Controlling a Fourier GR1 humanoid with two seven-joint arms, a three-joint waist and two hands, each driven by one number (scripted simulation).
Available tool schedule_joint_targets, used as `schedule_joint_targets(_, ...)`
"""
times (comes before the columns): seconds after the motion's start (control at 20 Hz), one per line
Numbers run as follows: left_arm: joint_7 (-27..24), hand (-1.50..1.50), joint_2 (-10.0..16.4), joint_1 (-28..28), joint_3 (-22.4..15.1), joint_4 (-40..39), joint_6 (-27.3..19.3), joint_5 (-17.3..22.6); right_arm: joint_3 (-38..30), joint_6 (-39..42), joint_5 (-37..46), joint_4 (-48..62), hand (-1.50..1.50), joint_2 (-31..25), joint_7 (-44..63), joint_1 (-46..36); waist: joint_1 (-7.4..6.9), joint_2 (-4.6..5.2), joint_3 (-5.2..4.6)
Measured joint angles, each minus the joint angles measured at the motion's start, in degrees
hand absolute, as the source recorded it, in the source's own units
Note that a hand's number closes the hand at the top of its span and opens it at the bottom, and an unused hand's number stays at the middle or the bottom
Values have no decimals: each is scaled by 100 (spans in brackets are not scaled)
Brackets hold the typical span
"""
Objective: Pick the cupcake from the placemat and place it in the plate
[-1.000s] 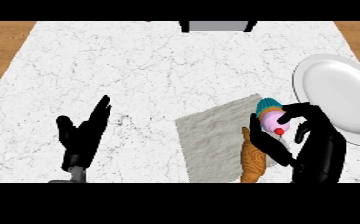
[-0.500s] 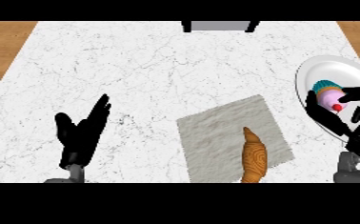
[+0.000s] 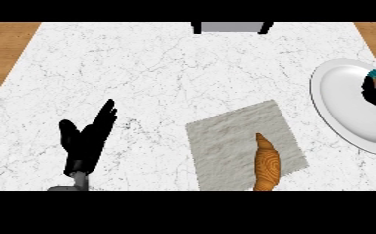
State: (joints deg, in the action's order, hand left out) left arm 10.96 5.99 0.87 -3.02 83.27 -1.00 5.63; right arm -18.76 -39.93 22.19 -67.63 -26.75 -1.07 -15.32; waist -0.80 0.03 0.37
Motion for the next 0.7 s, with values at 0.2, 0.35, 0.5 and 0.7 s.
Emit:
schedule_joint_targets(0.2,90,0,-54,-17,-40,80,-62,-46,-363,218,-342,1315,150,-316,-667,-560,-48,16,-3)
schedule_joint_targets(0.35,101,0,-62,-89,-63,46,-25,-48,-280,635,-176,2167,-150,-640,-423,-728,-112,50,-3)
schedule_joint_targets(0.5,130,0,-75,-136,-80,36,-15,-57,-200,1145,-121,2957,-150,-849,-480,-1021,-160,65,2)
schedule_joint_targets(0.7,150,0,-103,-161,-109,41,-13,-75,-355,1582,-289,3830,-150,-937,-1106,-1399,-194,80,12)
